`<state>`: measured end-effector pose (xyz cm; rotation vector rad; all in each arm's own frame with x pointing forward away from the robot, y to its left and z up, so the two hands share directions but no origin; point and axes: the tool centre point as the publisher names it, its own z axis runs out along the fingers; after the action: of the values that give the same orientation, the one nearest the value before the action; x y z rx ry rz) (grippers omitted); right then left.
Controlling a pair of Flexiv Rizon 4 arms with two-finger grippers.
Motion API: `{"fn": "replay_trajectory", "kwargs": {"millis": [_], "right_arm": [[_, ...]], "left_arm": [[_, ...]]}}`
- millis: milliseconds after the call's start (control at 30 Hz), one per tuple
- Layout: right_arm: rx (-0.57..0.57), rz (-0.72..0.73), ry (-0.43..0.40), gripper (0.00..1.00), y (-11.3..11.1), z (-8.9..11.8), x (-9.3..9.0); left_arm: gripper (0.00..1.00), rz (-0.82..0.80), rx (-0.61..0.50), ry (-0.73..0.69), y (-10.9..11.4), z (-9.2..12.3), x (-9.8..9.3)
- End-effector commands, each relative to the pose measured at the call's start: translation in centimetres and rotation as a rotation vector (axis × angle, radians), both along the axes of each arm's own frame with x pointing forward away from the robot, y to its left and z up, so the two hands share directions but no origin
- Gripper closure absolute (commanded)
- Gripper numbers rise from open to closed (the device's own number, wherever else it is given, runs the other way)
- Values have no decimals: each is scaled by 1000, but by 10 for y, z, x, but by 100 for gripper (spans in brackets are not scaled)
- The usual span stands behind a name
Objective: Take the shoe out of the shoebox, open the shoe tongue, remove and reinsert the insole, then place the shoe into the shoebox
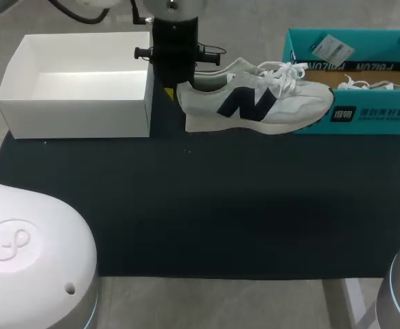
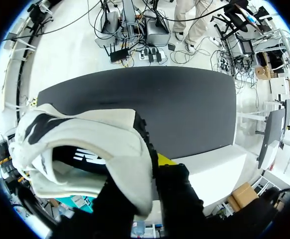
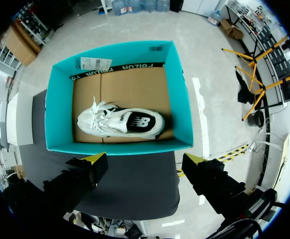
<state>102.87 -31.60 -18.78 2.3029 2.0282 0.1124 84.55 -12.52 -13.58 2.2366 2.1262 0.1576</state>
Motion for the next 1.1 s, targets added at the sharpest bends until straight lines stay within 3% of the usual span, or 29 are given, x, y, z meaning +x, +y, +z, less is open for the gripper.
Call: {"fn": "replay_trajectory", "kwargs": {"millis": [33,367,1100], "right_arm": [[0,0,2,0,0,0,1],[0,0,2,0,0,0,1],[0,0,2,0,0,0,1]], "left_arm": [[100,20,10,-26,-13,-11,1],[100,18,-3,-9,-22,-55,-15],[100,69,23,-49,1,-154,-26]]}}
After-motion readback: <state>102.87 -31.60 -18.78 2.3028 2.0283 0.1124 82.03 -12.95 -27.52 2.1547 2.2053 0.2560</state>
